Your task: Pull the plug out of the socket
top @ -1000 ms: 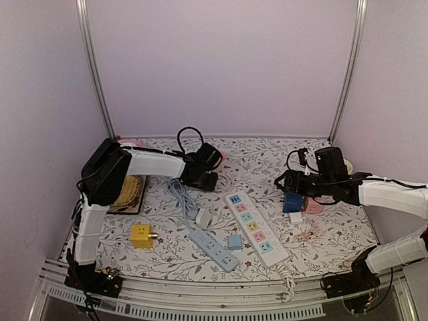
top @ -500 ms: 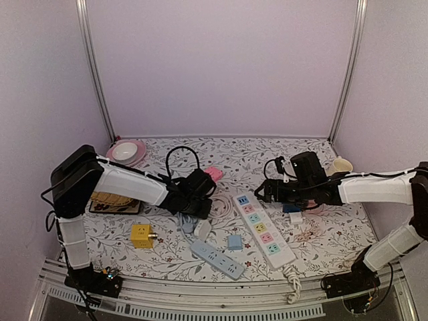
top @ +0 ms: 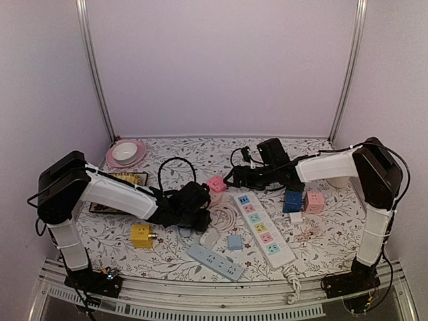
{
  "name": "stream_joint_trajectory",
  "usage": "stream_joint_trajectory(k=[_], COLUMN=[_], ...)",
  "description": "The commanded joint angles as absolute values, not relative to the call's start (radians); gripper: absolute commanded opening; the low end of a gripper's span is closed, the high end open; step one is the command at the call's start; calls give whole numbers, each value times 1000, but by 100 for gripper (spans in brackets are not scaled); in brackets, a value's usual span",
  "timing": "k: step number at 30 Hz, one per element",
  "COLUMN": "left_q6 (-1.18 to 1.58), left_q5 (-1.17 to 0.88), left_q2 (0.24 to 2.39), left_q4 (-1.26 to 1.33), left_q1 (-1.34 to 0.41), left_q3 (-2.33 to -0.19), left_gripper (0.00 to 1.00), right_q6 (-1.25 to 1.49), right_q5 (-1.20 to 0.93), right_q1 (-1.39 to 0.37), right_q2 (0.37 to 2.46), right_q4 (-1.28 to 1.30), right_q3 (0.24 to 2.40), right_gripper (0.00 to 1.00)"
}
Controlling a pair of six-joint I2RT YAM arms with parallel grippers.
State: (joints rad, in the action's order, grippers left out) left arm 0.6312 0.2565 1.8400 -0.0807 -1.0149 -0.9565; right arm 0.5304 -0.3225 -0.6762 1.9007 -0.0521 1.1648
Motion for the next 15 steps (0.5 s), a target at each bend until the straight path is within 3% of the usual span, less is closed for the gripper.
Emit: stream_joint_trajectory(k=[1,4,10,15], left_q6=[665,675,671,678], left_q5=[241,252,297,318], left_q2=[1812,1804,1779,1715], left_q4=[-102,-92,-95,-123], left_q1=[-1030,-1030,-1028,-1017], left_q3=[-896,-879,-891,-920], left_gripper=[36,39,59,67], right_q6=[518,525,541,569], right_q5=[-438,-483,-526,-559], right_q1=[-680,-673,-670,-667], right_q2=[2020,2079,2148,2186], right_q4=[-72,-76,-97,-135], right_q3=[1278,1333,1384,1389], right_gripper=[92,92,90,87])
